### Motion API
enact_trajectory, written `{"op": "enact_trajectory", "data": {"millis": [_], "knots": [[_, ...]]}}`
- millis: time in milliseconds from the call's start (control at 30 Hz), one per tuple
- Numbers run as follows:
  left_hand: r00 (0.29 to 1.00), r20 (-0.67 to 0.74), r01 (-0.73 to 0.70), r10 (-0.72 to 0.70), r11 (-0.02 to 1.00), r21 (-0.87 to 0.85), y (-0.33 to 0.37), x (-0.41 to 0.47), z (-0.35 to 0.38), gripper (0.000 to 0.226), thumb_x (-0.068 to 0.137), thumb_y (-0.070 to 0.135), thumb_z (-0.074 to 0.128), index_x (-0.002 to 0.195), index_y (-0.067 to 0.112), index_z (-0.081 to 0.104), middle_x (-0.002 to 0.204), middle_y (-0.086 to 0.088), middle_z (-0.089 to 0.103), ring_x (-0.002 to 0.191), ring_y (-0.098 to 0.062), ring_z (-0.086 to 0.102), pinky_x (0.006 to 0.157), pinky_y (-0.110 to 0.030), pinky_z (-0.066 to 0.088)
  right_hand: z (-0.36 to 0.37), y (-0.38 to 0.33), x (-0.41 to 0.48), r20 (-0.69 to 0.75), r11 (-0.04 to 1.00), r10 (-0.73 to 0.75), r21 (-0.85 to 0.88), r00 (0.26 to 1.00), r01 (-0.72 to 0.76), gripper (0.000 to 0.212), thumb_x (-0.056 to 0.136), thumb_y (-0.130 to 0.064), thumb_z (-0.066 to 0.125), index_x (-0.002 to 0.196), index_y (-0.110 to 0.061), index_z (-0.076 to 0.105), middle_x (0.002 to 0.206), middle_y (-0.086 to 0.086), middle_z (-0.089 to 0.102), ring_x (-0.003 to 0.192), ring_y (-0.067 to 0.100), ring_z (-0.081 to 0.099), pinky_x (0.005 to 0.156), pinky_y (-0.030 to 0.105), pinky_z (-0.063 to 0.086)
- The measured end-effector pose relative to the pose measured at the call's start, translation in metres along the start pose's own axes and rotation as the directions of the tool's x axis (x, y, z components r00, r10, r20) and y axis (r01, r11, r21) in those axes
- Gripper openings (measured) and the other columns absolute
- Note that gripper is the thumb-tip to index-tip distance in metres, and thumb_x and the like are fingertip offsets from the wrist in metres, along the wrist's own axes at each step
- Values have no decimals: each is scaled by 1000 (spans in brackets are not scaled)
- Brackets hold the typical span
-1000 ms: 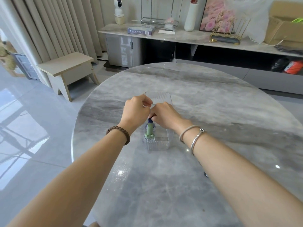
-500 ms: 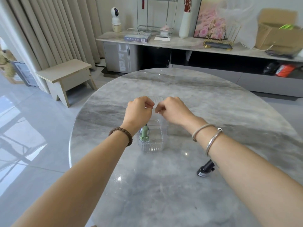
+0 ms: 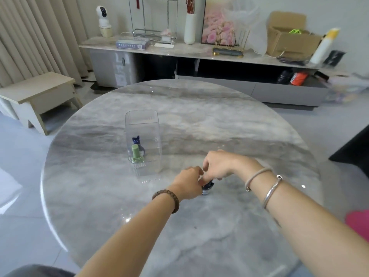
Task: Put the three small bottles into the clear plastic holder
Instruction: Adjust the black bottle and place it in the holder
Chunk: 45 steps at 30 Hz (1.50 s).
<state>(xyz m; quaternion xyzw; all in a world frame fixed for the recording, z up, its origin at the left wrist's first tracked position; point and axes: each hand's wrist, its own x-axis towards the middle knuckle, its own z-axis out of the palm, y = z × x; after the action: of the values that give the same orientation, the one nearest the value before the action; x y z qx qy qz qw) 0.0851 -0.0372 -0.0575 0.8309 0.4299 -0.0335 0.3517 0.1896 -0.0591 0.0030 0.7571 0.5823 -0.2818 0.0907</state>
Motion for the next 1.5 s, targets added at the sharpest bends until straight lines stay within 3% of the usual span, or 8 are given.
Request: {"op": "enact_trajectory", "data": {"millis": [233,633,733,967,1133,1300,1433,1500], "knots": [[993,-109,48,-50,999,-19,-2,6,24,31,80,22,60,108,10,62,112,-15,66,106,-32,59,83,-36,48,18,5,2,-141,995,-96,-14,985,95,17,79,-5,64,94,-3,71,107,18,65,100,35,61,83,40,56],[953,-273,47,-134,952,-303,-11,0,-5,17,73,19,66,88,13,70,95,-8,73,94,-24,63,77,-29,47,2,-14,1,-292,970,-223,26,930,241,31,78,9,51,92,-5,74,103,16,72,103,27,60,76,26,47],[958,-263,33,-117,952,-303,-18,-5,-11,18,73,17,67,90,13,73,92,-11,74,86,-20,60,75,-28,46,0,-15,3,-287,975,-206,23,935,222,15,80,-4,65,90,0,75,98,17,74,100,29,63,78,29,53],[956,-264,26,-127,935,-354,-27,-11,-17,25,74,16,70,99,12,72,102,-10,74,99,-20,63,79,-21,44,-7,-32,-6,-256,985,-143,-127,956,113,53,88,-55,48,62,-10,50,69,4,52,84,29,54,57,32,39],[954,-274,15,-125,928,-371,-34,-15,-20,23,75,17,70,97,15,73,99,-11,75,85,-16,59,73,-23,43,-22,-34,-9,-197,982,-190,-53,962,183,35,84,-24,65,117,-16,57,123,5,60,118,26,51,94,38,45],[959,-250,15,-130,909,-416,-37,-17,-22,23,74,15,71,97,14,73,100,-10,75,82,-13,58,76,-22,44,-20,-41,-10,-268,982,-166,-131,949,135,47,92,-52,45,90,-7,62,82,5,60,92,29,59,69,35,40],[958,-255,-4,-130,885,-466,-39,-18,-25,24,73,12,72,97,11,73,97,-12,74,81,-14,57,74,-23,44,-20,-42,-9,-198,968,-241,-118,950,221,21,88,-29,60,105,-16,64,108,6,62,109,26,55,82,36,45],[959,-249,0,-132,883,-469,-39,-19,-25,22,73,13,71,95,9,73,91,-12,73,78,-16,56,71,-23,45,-18,-46,-10,-234,969,-230,-150,945,199,28,92,-34,53,96,-9,65,85,5,62,100,27,60,73,34,42]]}}
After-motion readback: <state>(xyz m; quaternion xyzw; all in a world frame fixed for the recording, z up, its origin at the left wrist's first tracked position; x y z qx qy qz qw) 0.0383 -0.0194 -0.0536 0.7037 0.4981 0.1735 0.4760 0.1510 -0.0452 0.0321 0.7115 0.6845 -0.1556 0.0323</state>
